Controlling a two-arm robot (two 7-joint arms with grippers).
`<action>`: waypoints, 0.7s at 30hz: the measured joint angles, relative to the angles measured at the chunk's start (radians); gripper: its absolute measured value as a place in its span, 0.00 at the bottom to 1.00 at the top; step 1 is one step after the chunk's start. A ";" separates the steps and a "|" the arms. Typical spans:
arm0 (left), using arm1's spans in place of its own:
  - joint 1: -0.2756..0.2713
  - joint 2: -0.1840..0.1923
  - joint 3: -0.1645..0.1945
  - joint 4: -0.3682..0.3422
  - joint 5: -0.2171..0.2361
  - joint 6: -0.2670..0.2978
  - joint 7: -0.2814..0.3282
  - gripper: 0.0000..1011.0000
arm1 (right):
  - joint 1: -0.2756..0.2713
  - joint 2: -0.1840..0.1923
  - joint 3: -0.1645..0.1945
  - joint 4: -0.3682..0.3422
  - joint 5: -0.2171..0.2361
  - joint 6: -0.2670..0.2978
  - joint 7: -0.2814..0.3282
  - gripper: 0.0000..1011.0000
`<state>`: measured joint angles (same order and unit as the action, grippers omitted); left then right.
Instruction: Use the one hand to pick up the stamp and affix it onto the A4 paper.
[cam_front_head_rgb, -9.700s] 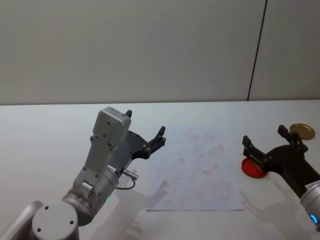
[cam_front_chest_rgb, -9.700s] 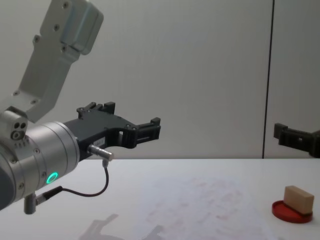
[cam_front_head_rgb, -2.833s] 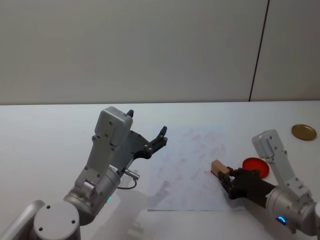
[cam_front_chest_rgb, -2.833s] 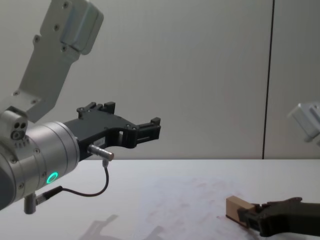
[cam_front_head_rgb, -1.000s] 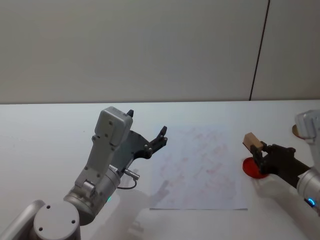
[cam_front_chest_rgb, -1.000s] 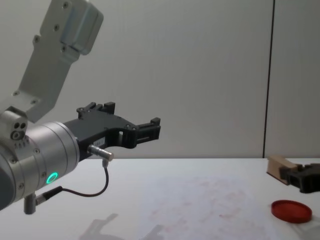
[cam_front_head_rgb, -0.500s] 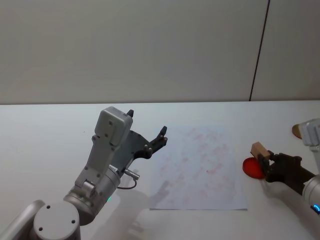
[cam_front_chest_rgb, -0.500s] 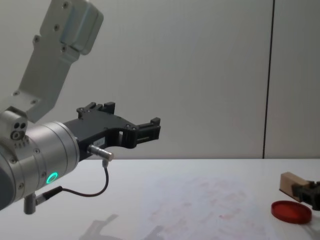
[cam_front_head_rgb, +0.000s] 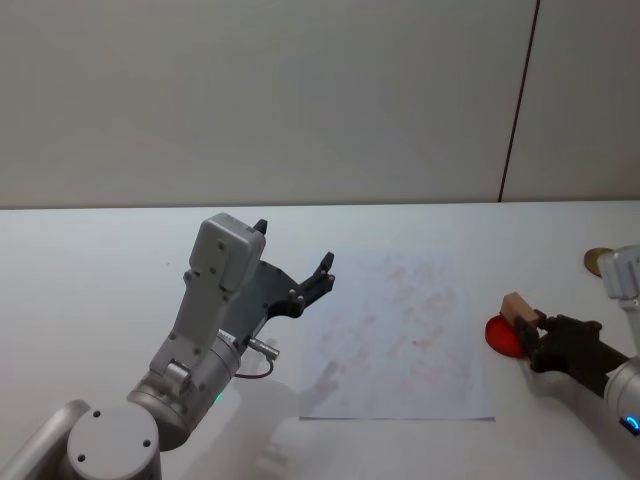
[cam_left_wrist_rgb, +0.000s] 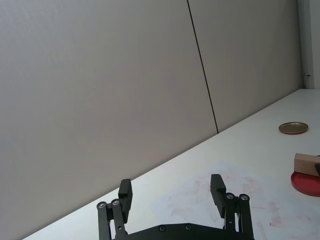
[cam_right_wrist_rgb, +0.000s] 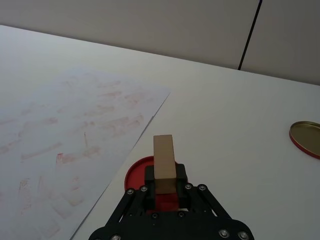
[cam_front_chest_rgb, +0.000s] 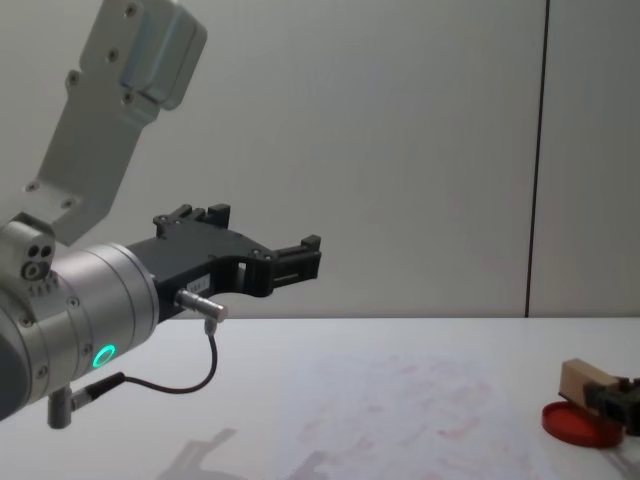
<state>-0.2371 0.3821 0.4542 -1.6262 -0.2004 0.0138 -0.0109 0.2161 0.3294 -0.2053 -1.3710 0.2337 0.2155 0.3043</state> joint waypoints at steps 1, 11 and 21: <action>0.000 0.000 0.000 0.000 0.000 0.000 0.000 0.98 | 0.000 0.000 0.000 0.000 0.001 0.000 0.001 0.21; 0.000 0.000 0.000 0.000 0.000 0.000 0.000 0.98 | -0.001 0.000 -0.001 0.009 0.002 0.002 0.001 0.40; 0.000 0.000 0.000 0.000 0.000 0.000 0.000 0.98 | 0.001 -0.001 -0.001 0.014 0.002 0.005 -0.005 0.67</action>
<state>-0.2371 0.3821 0.4542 -1.6262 -0.2004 0.0138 -0.0109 0.2168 0.3283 -0.2065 -1.3567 0.2357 0.2208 0.2996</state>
